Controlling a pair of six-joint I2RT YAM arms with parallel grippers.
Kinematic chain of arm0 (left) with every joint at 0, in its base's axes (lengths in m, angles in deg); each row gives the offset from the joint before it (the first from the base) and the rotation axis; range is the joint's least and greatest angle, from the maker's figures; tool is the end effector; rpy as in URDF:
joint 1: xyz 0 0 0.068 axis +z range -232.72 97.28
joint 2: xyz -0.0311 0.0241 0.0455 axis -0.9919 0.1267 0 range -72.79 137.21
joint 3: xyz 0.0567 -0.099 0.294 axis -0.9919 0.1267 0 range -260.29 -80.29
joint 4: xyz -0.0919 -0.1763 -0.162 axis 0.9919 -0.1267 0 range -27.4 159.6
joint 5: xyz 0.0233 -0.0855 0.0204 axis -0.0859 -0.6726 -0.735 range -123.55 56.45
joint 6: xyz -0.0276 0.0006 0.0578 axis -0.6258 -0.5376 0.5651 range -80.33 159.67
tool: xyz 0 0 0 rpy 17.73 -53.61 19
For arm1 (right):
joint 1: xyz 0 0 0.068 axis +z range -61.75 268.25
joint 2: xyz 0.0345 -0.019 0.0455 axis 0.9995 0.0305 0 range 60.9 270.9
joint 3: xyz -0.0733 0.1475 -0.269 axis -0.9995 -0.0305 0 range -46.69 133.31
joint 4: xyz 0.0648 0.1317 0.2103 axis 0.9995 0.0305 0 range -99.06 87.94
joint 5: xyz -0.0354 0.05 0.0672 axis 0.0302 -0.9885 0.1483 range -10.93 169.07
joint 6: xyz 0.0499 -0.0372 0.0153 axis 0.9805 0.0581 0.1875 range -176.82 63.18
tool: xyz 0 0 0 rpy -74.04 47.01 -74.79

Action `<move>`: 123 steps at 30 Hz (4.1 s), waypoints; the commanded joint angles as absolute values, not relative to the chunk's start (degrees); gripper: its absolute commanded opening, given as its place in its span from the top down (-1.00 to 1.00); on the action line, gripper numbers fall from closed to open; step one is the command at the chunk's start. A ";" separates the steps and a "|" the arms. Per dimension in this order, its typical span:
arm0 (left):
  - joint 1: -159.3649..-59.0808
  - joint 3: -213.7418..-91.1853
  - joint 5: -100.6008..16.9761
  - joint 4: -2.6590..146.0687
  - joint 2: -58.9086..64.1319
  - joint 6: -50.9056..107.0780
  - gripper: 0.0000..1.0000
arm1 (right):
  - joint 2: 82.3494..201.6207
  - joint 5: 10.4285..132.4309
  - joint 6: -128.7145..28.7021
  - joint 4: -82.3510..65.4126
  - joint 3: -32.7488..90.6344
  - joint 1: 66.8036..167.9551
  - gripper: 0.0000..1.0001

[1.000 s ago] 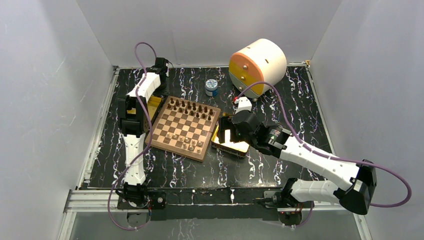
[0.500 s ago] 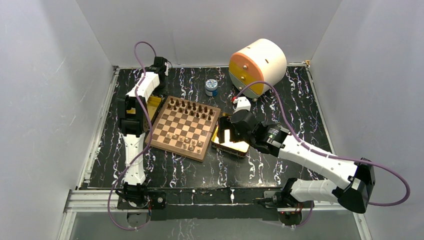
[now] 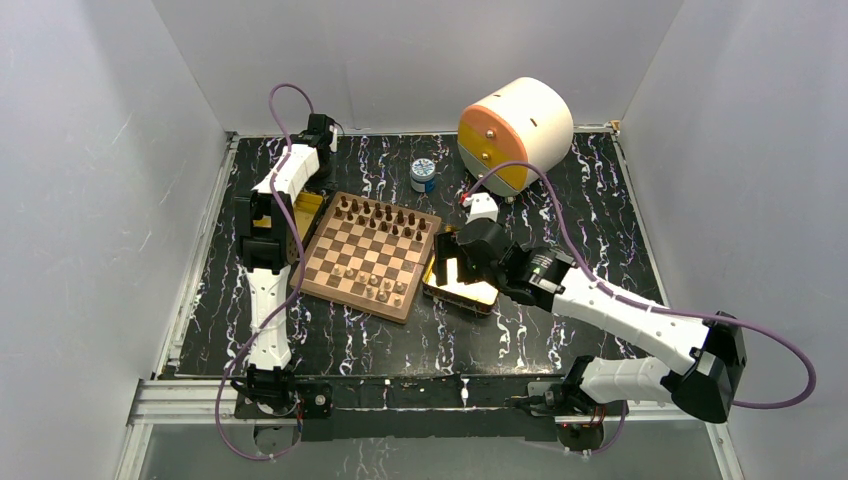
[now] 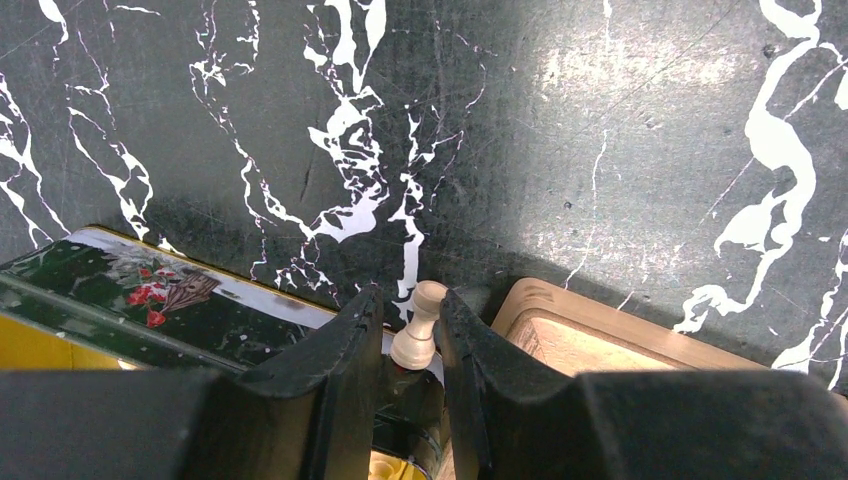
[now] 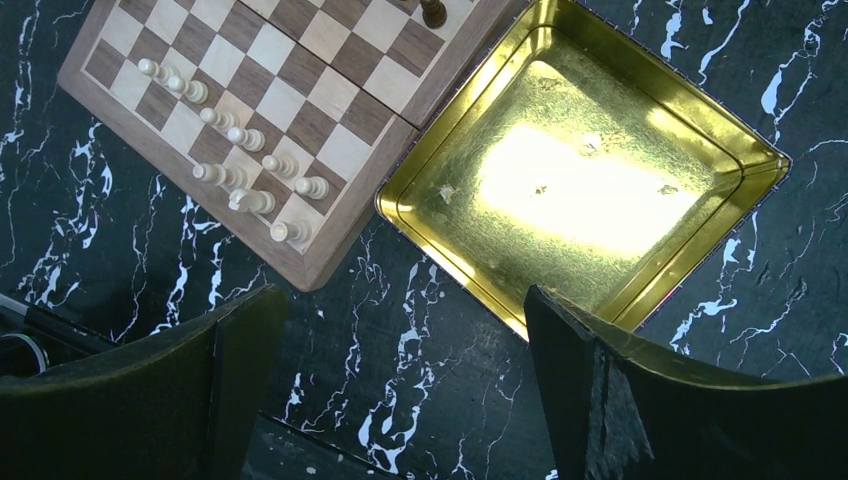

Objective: Set up the chess pieces on the board
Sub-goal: Pick up the chess piece at the center of the board, then place the chess piece on the chessboard.

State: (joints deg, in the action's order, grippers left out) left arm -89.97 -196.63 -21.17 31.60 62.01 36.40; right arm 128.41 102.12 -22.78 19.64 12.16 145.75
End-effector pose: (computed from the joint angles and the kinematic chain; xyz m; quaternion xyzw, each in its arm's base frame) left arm 0.5478 -0.0589 0.2108 0.0020 0.9524 0.0765 0.2950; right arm 0.1471 0.1948 0.3485 -0.0918 0.8779 0.1864 0.4314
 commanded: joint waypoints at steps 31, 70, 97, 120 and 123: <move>-89.67 -202.11 -22.27 27.24 62.92 36.50 0.78 | 128.73 104.51 -24.30 17.36 15.05 145.81 -0.97; -89.67 -178.11 -48.65 42.54 28.55 8.60 0.92 | 129.93 97.47 -19.45 4.09 16.72 145.80 -0.92; -92.07 -146.36 -69.92 56.33 4.42 -9.03 0.94 | 153.99 89.85 -25.42 -8.40 34.72 145.60 -0.36; -92.87 -143.43 -81.71 49.97 4.75 -2.60 0.96 | 150.41 84.71 -40.17 -17.23 26.27 141.57 0.77; -92.96 -142.72 -83.41 49.83 4.91 -2.07 0.97 | 149.08 82.43 -43.16 -18.68 24.36 140.96 0.81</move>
State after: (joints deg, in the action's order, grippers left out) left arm -92.46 -143.65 -76.93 53.74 5.75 -5.11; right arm 153.41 83.72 -36.24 -11.11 25.82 142.97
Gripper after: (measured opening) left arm 0.159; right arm 0.283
